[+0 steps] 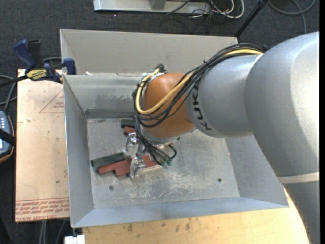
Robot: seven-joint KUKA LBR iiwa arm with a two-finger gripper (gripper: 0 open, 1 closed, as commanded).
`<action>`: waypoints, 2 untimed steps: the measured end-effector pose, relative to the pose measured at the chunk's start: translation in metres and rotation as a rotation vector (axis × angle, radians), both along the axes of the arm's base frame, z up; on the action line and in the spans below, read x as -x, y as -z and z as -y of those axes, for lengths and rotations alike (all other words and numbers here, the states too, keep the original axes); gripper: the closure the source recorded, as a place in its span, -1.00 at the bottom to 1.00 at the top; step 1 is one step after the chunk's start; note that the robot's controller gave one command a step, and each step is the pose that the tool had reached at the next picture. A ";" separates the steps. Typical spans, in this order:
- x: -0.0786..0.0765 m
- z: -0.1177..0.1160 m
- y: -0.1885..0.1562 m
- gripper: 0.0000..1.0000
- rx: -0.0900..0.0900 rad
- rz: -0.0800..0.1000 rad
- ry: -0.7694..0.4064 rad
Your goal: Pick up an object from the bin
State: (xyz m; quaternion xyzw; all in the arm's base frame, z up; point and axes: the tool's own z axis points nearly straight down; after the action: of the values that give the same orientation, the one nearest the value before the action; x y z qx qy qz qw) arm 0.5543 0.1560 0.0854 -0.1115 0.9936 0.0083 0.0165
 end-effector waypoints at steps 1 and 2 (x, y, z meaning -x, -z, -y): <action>0.002 0.001 -0.008 1.00 0.010 -0.017 -0.002; 0.005 0.003 -0.022 1.00 0.018 -0.032 0.000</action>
Offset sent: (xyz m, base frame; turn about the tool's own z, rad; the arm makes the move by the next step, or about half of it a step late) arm 0.0001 0.0001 0.0900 -0.0002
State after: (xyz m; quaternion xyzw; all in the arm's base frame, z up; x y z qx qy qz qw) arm 0.5492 0.1531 0.1075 -0.1117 0.9937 0.0014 -0.0003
